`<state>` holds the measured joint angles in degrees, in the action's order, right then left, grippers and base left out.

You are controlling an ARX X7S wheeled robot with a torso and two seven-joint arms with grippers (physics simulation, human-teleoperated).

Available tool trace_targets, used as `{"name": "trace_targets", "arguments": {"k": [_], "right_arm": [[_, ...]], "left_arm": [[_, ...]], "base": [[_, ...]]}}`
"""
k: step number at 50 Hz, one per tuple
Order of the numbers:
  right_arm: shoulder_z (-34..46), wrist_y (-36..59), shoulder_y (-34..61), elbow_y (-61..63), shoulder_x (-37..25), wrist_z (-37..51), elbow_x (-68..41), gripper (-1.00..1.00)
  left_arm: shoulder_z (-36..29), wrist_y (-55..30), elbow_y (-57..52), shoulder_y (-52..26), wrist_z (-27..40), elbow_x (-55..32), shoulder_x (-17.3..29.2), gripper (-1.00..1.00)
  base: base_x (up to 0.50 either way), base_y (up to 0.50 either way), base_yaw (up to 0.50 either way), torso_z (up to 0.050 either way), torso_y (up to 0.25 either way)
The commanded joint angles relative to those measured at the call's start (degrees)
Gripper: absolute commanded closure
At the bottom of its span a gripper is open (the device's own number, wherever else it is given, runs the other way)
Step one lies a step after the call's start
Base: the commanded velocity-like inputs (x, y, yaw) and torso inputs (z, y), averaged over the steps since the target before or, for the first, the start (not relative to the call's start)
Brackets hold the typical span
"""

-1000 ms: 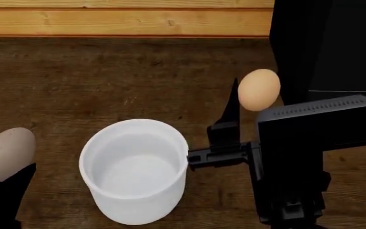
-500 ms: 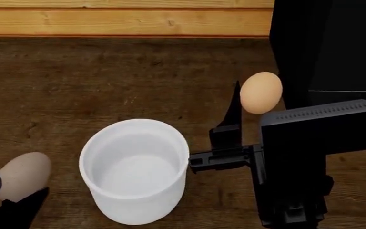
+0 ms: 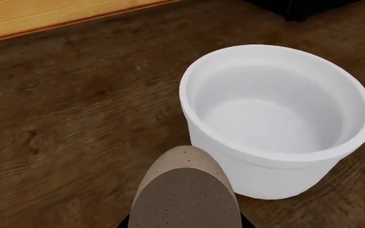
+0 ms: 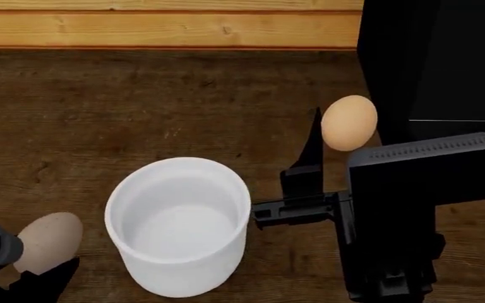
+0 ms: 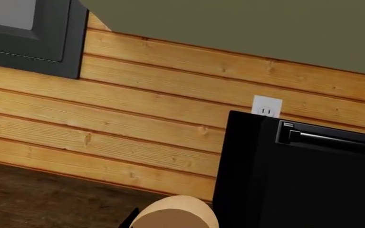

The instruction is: Place the eggs and milk next to the bowl.

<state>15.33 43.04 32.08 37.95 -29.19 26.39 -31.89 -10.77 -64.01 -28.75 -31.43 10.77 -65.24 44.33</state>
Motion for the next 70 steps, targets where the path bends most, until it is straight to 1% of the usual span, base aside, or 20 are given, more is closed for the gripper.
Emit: {"name": "trace_targets", "arguments": {"k": [1,41,70], "right_arm": [[-1.7,0.9,-0.2,0.7,0.8,-1.6,1.4,1.0],[-1.6,0.4,-0.3,0.6,0.2,-1.2,1.2,1.0],[-1.4,0.5,-0.2,0.6,0.0,-0.8,0.9,1.0]], "left_arm": [[-0.5,0.5,1.6,-0.8,-1.8,1.3,-1.8,1.0],[-5.5,4.1,5.5,0.0,-5.4,6.5,-3.1,1.0],[-7.2,4.9,6.8,0.2,-6.2,7.5,-3.4,1.0]], "base": [[0.0,0.0,0.0,0.0,0.0],[0.0,0.0,0.0,0.0,0.0],[0.0,0.0,0.0,0.0,0.0]]}}
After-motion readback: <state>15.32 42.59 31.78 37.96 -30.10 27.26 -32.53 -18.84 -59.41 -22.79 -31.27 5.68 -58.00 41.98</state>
